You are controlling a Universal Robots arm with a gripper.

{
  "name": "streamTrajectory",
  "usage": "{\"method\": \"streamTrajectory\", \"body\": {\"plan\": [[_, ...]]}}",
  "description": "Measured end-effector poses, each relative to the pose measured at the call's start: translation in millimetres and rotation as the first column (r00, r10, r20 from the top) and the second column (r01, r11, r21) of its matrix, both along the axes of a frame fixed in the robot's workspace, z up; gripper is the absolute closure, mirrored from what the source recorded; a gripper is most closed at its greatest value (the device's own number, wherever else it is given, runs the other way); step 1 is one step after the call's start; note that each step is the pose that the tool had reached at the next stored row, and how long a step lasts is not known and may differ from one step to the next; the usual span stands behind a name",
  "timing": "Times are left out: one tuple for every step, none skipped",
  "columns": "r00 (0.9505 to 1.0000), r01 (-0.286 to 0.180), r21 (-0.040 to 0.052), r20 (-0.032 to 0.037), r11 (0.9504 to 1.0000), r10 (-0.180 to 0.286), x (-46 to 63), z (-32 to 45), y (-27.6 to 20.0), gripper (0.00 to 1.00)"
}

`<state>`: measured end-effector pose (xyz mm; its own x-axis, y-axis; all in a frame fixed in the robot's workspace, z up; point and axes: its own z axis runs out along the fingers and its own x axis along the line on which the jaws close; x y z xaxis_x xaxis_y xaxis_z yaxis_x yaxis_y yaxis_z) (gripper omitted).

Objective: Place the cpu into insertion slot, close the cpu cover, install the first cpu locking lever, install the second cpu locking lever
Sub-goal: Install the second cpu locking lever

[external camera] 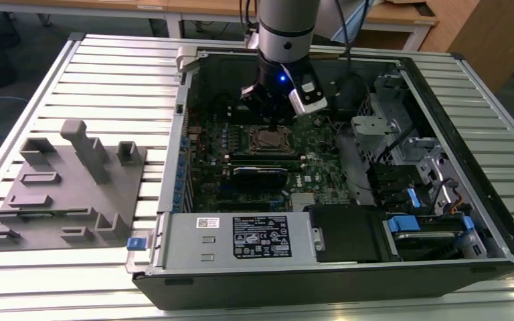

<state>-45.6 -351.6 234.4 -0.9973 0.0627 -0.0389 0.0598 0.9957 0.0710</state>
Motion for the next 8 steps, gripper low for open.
{"method": "streamTrajectory", "body": {"plan": [[1.0000,0.000,0.0000,0.0000,1.0000,0.000,0.0,0.0,-1.1,0.89],[1.0000,0.000,0.0001,0.0000,1.0000,0.000,0.0,0.0,-2.1,0.89],[1.0000,0.000,0.0001,0.0001,1.0000,0.000,0.0,0.0,-2.3,0.89],[1.0000,0.000,0.0000,0.0000,1.0000,0.000,0.0,0.0,-2.3,0.89],[1.0000,0.000,0.0000,0.0000,1.0000,0.000,0.0,0.0,-2.4,0.89],[1.0000,0.000,0.0000,0.0000,1.0000,0.000,0.0,0.0,-2.4,0.89],[1.0000,0.000,-0.0001,0.0000,1.0000,0.000,0.0,0.1,-2.5,0.89],[1.0000,0.000,-0.0003,-0.0001,1.0000,0.000,-0.1,0.6,-2.5,0.89]]}}
